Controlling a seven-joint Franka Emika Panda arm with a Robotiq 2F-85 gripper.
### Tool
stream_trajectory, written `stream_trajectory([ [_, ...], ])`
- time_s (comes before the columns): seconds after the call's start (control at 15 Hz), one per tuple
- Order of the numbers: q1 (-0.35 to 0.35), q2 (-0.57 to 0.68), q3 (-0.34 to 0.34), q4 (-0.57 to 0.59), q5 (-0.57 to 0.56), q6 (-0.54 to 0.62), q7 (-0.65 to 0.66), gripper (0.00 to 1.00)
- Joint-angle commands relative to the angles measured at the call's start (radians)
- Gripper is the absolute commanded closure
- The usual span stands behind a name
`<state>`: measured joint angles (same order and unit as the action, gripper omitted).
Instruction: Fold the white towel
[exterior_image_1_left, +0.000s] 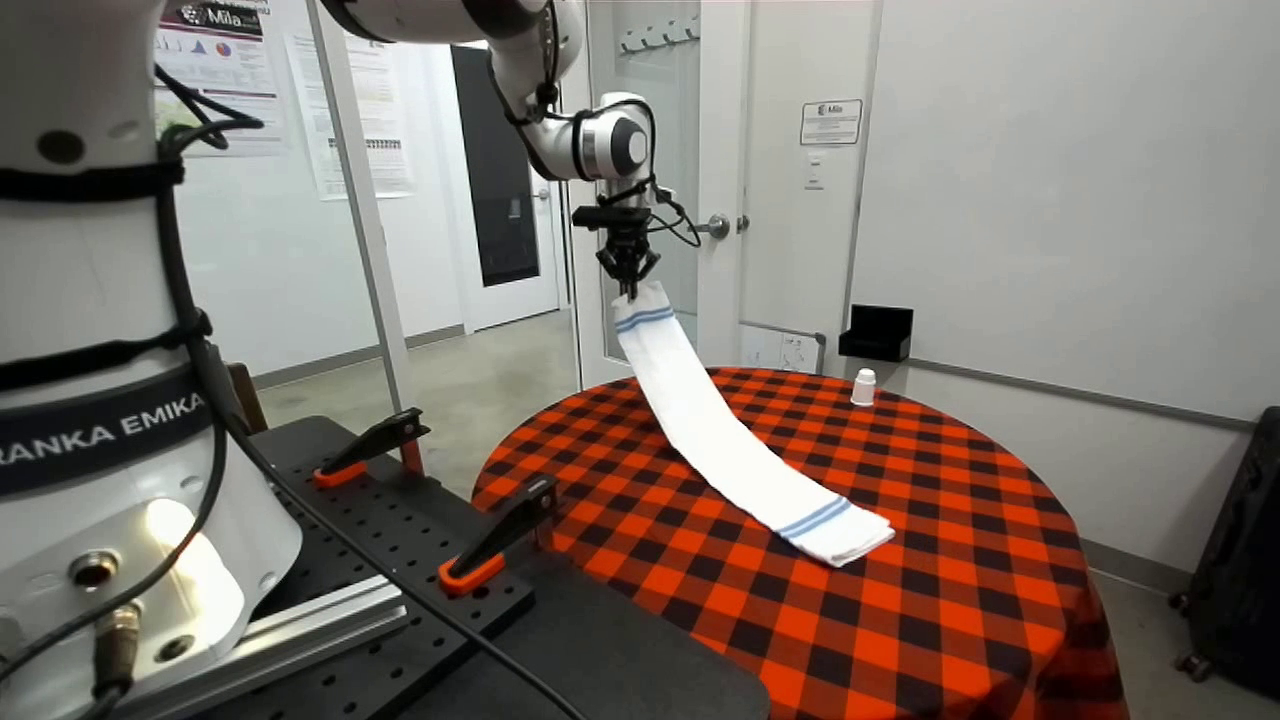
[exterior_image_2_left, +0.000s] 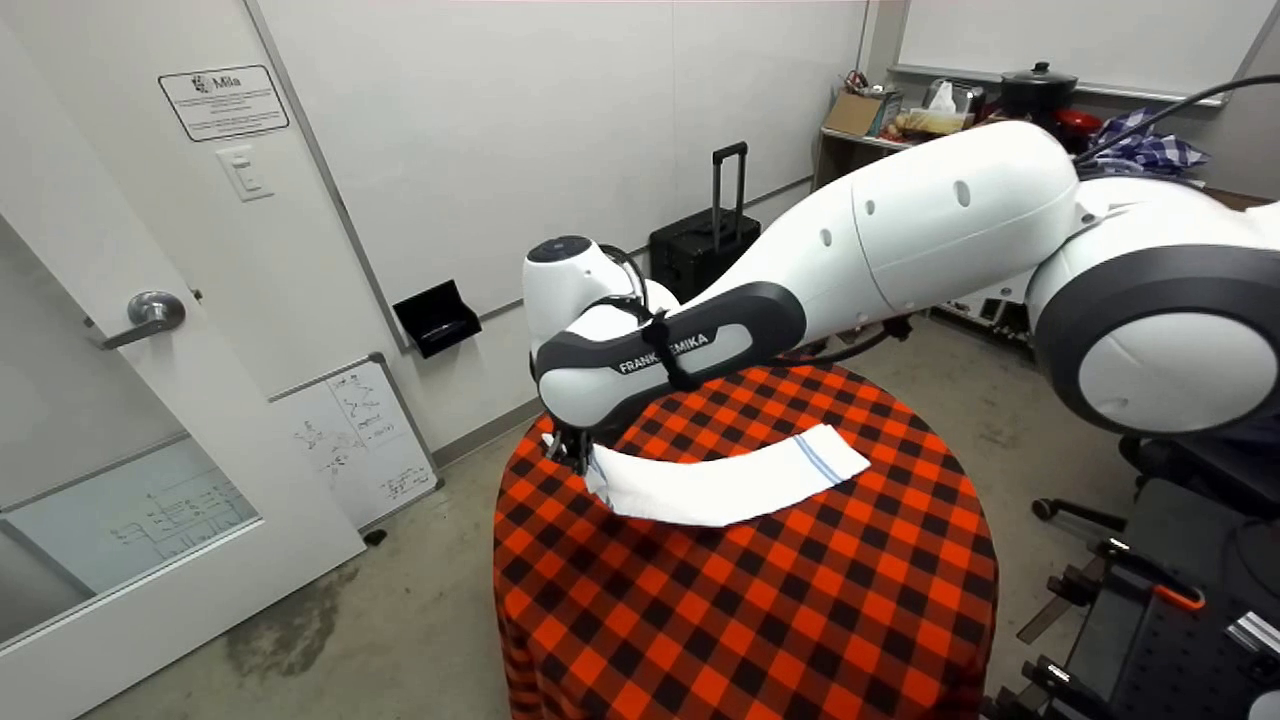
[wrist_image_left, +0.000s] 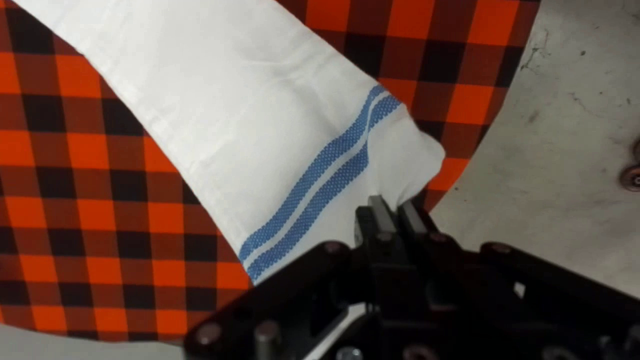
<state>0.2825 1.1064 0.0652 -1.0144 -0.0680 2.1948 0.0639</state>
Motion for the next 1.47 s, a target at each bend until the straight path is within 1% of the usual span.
stream_trajectory([
  [0.0, 0.035, -0.132, 0.007, -0.103, -0.037, 0.007, -0.046, 0.99],
  [0.13, 0.057, -0.177, 0.005, -0.112, -0.059, 0.007, -0.055, 0.99],
  [0.27, 0.063, -0.217, 0.02, -0.122, -0.061, 0.01, -0.072, 0.99],
  [0.47, 0.056, -0.266, 0.023, -0.143, -0.061, 0.015, -0.095, 0.99],
  [0.6, 0.039, -0.296, 0.009, -0.177, -0.067, 0.021, -0.101, 0.99],
  [0.87, -0.024, -0.363, -0.056, -0.309, -0.099, 0.042, -0.105, 0.99],
  [1.2, -0.116, -0.437, -0.143, -0.51, -0.214, 0.066, -0.076, 0.99],
  [1.4, -0.152, -0.496, -0.192, -0.636, -0.274, 0.084, -0.053, 0.99],
])
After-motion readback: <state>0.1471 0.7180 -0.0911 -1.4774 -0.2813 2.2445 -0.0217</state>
